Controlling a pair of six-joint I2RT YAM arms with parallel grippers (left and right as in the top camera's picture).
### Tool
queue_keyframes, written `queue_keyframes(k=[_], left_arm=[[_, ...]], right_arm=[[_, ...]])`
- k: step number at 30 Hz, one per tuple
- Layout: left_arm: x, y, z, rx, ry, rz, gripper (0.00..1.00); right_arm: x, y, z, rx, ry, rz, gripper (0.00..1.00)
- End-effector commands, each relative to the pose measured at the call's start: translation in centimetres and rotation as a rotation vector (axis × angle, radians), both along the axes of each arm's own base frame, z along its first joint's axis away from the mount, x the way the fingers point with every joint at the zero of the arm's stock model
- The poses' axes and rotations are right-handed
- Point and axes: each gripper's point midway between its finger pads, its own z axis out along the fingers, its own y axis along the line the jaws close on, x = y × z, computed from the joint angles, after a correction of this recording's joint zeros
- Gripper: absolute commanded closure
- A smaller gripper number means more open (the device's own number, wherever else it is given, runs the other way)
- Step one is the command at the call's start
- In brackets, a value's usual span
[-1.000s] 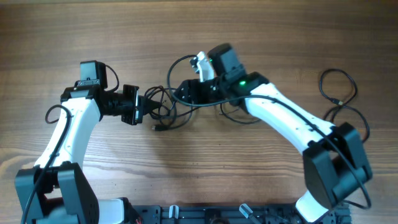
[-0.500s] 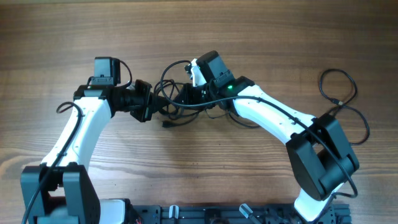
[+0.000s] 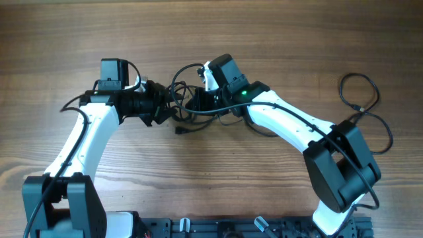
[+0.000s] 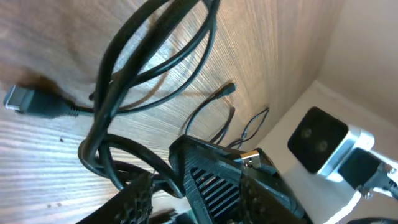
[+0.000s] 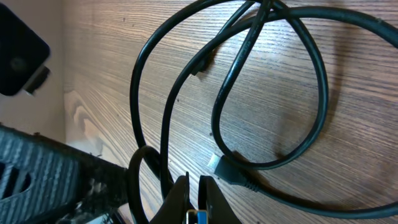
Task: Untangle cables
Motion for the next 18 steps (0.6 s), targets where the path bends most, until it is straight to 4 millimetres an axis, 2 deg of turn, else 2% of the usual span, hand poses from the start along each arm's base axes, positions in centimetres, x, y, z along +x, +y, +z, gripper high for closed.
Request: queue_keyframes(k=[1, 4, 6, 10, 12, 15, 16, 18], left_arm=[[0.7, 0.7, 1.2, 0.040, -0.137, -0.066, 0.51], [1.0, 1.3, 2.7, 0.070, -0.227, -0.083, 0.49], [1.0, 1.8, 2.8, 0.106, -0.247, -0.082, 0.50], [0.0, 3.8, 0.7, 0.243, -0.150, -0.037, 0.66], [-0.5, 4.9, -0.1, 0.309, -0.109, -0.018, 0.70], [-0.6, 6.9, -1.2, 0.432, -0.079, 0.019, 0.70], [-0.6, 7.3, -1.4, 0.454, -0.076, 0.026, 0.66], [-0.5, 7.5, -1.5, 0.467, -0.080, 0.031, 0.65]], right_arm=[[0.1, -0.3, -1.0, -0.021, 0.003, -0.009, 0.96], [0.2, -0.2, -0.9, -0.017, 0.005, -0.016, 0.96], [0.4, -0.4, -0.8, -0.011, 0.025, -0.041, 0.96], [0.6, -0.5, -0.8, -0.008, 0.030, -0.052, 0.96], [0.6, -0.5, -0.8, -0.008, 0.030, -0.052, 0.96], [0.6, -0.5, -0.8, -0.008, 0.030, -0.052, 0.96], [0.6, -0.5, -0.8, -0.008, 0.030, -0.052, 0.96], [0.6, -0.5, -0.8, -0.008, 0.030, -0.052, 0.96]])
